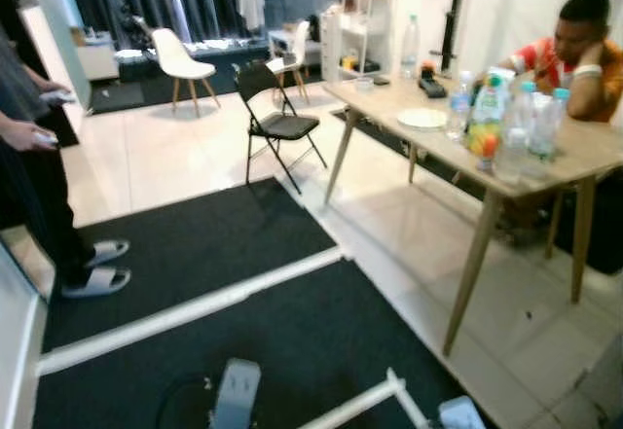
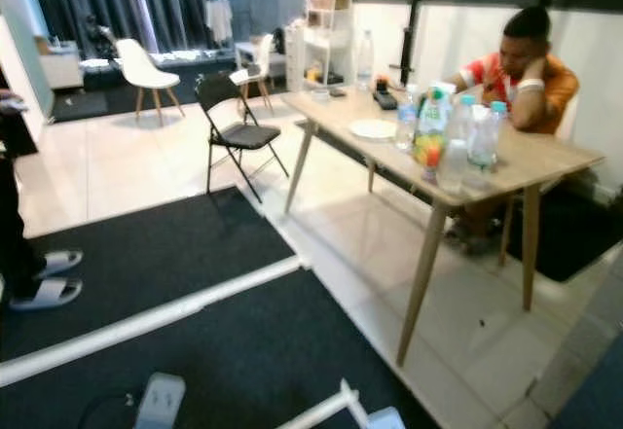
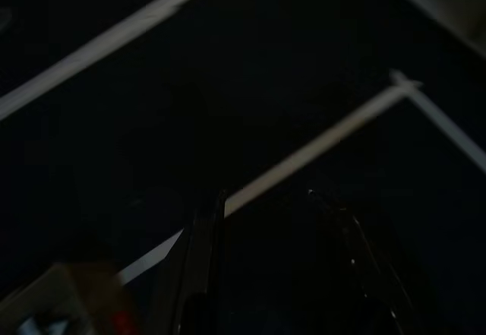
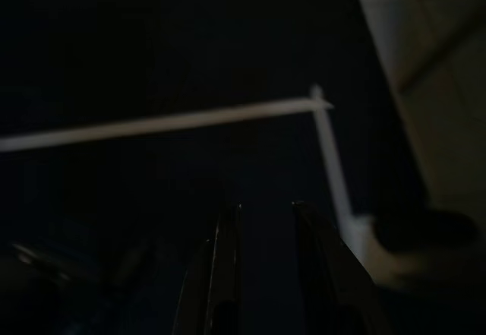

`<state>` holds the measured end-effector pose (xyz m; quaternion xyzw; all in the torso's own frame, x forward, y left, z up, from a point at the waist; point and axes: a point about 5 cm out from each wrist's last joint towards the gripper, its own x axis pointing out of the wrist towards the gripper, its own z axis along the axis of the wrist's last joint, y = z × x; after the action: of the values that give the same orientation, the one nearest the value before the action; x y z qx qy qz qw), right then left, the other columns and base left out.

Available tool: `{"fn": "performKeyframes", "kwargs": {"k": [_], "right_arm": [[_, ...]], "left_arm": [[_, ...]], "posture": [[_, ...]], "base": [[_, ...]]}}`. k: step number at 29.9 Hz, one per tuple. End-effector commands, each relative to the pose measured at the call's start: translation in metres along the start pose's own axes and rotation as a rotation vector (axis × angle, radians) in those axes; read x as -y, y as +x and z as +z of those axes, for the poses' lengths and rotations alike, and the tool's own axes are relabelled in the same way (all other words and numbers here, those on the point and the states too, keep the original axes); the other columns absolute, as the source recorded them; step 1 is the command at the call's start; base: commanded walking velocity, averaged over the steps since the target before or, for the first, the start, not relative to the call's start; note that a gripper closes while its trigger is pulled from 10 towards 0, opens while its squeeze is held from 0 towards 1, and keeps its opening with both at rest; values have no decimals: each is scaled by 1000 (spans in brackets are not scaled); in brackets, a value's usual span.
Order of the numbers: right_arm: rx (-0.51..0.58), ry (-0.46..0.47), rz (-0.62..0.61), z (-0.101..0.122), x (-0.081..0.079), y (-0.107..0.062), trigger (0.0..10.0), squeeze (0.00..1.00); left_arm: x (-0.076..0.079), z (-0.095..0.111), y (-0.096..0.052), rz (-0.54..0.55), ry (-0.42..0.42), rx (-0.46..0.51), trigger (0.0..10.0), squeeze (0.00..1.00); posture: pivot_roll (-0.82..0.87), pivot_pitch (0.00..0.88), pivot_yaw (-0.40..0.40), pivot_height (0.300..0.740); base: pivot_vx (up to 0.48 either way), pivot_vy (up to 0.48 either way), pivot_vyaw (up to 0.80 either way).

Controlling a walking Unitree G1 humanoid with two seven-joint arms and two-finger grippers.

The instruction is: Restocking fridge

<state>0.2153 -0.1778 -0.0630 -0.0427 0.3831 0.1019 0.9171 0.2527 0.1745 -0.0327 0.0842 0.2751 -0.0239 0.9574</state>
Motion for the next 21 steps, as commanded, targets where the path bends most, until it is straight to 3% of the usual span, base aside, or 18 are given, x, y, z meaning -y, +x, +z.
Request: {"fn": "performKeyframes", "kwargs": {"k": [1,10,21], "right_arm": [[-10,47,-36,-8,5,-3,10000,0],[-52,12,-52,-13,7,-4,10000,0],[-51,7,-53,-12,6,-3,10000,0]], "left_arm": [[1,-6,-2,-2,2,-20,10000,0],[3,5,1,-21,-37,31,10000,0],[6,6,1,-37,-31,40,10000,0]], "posture": [[-34,74,24,740],[-38,72,23,740],[-40,68,22,740]], "base": [[0,0,0],[0,0,0],[372,0,0]]}}
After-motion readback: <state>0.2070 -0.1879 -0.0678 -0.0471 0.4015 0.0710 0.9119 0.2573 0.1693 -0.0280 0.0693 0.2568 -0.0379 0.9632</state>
